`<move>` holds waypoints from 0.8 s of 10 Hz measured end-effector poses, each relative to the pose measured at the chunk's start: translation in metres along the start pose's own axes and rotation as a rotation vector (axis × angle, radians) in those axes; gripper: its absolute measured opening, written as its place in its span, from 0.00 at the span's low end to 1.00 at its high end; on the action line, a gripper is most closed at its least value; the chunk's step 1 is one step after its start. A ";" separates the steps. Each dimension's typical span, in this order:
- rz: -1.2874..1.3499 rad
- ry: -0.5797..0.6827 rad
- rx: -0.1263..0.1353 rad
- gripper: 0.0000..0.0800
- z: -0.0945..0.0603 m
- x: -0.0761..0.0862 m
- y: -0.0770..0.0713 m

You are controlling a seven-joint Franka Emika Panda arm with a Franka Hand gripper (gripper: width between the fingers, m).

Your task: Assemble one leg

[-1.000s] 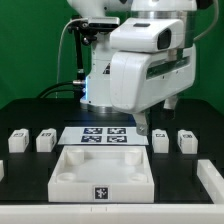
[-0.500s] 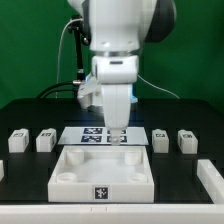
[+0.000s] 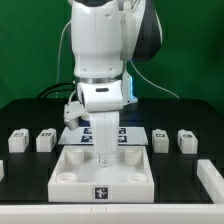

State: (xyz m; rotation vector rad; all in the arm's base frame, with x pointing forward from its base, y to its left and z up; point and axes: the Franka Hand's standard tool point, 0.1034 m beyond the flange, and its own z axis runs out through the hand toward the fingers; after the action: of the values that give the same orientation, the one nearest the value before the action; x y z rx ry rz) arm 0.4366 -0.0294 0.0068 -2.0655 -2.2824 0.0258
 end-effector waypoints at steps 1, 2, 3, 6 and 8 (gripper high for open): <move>0.001 0.000 0.000 0.81 0.000 0.000 0.000; 0.001 0.000 0.001 0.67 0.000 0.000 -0.001; 0.001 0.000 0.001 0.50 0.000 0.000 -0.001; 0.004 -0.001 0.000 0.09 0.000 -0.001 0.000; 0.006 -0.002 -0.007 0.07 -0.001 -0.002 0.001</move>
Offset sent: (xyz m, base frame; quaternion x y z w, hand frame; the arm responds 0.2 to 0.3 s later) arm 0.0000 0.0000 0.0000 0.0000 0.0000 0.0000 1.0000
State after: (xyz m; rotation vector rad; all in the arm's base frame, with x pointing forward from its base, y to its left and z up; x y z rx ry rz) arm 0.4378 -0.0311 0.0073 -2.0760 -2.2807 0.0207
